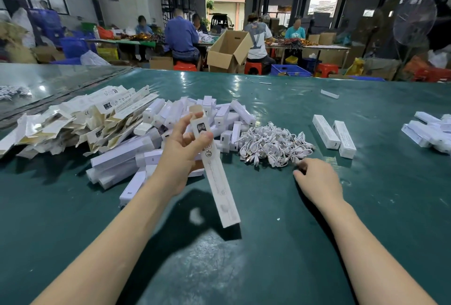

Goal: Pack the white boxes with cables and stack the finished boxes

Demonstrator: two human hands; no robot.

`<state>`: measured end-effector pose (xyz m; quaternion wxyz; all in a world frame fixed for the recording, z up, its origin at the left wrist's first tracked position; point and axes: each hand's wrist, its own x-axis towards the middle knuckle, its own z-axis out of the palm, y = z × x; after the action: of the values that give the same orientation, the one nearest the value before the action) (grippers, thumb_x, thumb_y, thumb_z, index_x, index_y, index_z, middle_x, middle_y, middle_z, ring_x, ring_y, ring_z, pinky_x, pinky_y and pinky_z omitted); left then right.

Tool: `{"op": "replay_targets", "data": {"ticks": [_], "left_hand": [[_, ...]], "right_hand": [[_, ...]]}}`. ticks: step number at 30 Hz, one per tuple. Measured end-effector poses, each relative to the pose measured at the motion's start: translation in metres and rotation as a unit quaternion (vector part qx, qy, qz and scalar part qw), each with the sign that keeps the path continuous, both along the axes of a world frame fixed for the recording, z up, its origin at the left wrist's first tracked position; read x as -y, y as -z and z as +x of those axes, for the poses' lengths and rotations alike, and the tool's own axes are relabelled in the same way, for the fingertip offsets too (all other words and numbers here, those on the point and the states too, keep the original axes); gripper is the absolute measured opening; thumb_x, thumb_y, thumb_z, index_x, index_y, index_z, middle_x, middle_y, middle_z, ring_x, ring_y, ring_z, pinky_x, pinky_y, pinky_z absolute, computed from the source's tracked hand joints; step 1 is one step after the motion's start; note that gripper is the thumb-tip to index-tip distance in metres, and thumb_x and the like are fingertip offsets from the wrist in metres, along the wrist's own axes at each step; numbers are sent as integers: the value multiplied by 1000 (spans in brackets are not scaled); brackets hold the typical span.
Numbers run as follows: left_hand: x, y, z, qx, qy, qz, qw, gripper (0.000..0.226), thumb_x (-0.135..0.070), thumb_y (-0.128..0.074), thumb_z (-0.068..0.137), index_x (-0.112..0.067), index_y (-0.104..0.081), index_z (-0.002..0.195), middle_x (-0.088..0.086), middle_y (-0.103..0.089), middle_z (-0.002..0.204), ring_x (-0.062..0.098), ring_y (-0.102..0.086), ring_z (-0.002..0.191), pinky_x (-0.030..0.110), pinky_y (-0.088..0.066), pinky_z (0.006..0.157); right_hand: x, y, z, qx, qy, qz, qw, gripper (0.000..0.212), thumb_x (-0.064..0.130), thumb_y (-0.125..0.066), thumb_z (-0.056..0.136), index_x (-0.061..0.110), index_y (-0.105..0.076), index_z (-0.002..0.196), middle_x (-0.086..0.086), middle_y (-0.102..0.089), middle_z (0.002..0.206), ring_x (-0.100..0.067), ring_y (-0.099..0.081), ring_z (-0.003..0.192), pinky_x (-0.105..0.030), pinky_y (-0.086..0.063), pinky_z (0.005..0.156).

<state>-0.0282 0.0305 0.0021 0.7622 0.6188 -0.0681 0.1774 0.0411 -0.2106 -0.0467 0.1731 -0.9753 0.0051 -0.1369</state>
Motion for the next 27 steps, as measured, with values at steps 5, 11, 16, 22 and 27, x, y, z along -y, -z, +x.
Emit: {"op": "replay_targets", "data": {"ticks": [5,11,16,22,27], "left_hand": [[-5,-2,-2,-1,15,16,1000,35,-24,-63,69,-31,-48,101,-10,-72,77,13,-70,68,24,-53,52],[2,0,-3,-14,84,24,996,31,-25,-53,76,-28,-34,101,-8,-72,86,19,-70,69,36,-58,57],[2,-3,-3,1,66,9,998,37,-29,-55,71,-29,-33,101,-6,-72,84,17,-67,61,34,-54,51],[-15,-11,-7,-52,73,150,985,43,-22,-66,73,-19,-40,107,0,-70,71,15,-56,46,25,-47,46],[-19,-8,-12,-163,166,328,916,22,-22,-50,92,-27,-38,110,-1,-70,84,16,-61,59,24,-50,69]], "right_hand": [[2,-9,-4,141,49,186,971,12,7,-57,84,6,-64,93,-15,-65,96,-35,-56,92,-34,-38,72],[-7,-17,-6,194,-38,305,932,20,-3,-53,84,3,-62,100,-11,-52,84,-24,-46,76,-25,-28,65],[-22,-16,-13,175,-127,327,920,35,-8,-53,81,15,-49,108,-2,-48,80,-30,-54,77,-37,-45,73],[-22,-9,-13,120,-162,178,963,10,4,-65,79,13,-65,78,-2,-67,70,-25,-64,73,-32,-47,72],[-14,-15,-11,51,-200,131,970,18,-3,-59,78,5,-73,84,-8,-70,91,-24,-62,81,-29,-44,81]]}}
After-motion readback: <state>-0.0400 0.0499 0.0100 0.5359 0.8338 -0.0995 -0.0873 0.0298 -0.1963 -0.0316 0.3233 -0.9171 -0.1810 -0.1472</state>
